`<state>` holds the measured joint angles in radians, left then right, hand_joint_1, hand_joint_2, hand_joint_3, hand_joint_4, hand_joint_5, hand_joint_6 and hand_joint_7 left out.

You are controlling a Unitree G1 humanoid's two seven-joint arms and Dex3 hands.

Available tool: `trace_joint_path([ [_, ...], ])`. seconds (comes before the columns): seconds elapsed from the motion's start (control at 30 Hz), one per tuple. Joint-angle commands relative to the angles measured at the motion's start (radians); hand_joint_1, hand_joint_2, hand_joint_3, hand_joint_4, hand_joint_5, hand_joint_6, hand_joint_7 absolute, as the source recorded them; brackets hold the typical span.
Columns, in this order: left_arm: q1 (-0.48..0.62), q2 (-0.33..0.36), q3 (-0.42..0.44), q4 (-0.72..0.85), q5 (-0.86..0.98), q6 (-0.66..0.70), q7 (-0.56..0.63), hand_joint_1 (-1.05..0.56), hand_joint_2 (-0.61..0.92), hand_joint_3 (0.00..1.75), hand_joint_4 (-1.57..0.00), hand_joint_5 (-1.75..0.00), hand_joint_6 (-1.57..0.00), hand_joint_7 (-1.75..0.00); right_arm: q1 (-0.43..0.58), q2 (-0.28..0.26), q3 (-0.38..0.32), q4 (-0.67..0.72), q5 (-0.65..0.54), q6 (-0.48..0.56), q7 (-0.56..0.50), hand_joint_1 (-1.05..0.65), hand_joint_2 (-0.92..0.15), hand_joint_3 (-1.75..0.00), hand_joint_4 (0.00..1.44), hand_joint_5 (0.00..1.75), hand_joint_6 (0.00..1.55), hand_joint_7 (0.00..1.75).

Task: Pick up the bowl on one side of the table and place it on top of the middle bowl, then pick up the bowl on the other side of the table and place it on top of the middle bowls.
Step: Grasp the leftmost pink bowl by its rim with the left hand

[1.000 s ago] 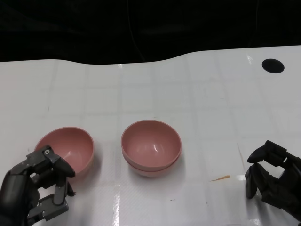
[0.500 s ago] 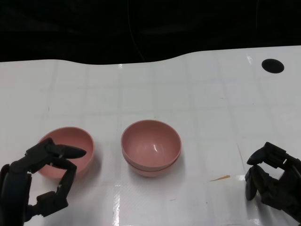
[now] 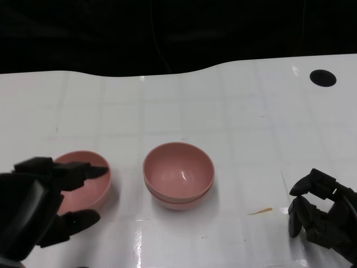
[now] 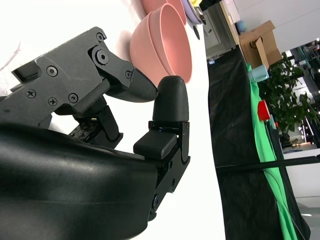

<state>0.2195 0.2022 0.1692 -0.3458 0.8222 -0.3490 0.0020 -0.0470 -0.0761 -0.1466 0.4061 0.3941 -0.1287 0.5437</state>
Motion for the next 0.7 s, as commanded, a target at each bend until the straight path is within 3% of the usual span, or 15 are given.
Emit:
trace_joint_path([
  [0.03, 0.007, 0.032, -0.032, -0.028, 0.044, 0.063, -0.019, -0.72, 0.88, 0.00, -0.74, -0.11, -0.86, 0.00, -0.013, -0.002, -0.011, 0.010, -0.007, -0.015, -0.004, -0.12, -0.53, -1.06, 0.87, 1.75, 0.76, 1.54],
  [0.17, -0.003, 0.061, -0.066, -0.043, 0.075, 0.121, -0.034, -0.73, 0.88, 0.00, -0.73, -0.07, -0.83, 0.00, -0.016, -0.001, -0.012, 0.015, -0.014, -0.015, -0.007, -0.12, -0.53, -1.05, 0.88, 1.75, 0.77, 1.54],
  [0.3, -0.066, 0.124, -0.116, -0.019, 0.139, 0.204, -0.131, -0.78, 0.86, 0.00, -0.65, -0.01, -0.72, 0.00, -0.018, 0.006, -0.008, 0.023, -0.017, -0.037, 0.006, -0.13, -0.55, -1.05, 0.86, 1.75, 0.75, 1.54],
  [0.7, -0.086, 0.185, -0.177, -0.003, 0.138, 0.272, -0.120, -0.83, 0.87, 0.00, -0.64, 0.00, -0.69, 0.00, -0.018, 0.010, -0.006, 0.012, -0.018, -0.012, -0.007, -0.13, -0.55, -1.03, 0.87, 1.75, 0.76, 1.53],
])
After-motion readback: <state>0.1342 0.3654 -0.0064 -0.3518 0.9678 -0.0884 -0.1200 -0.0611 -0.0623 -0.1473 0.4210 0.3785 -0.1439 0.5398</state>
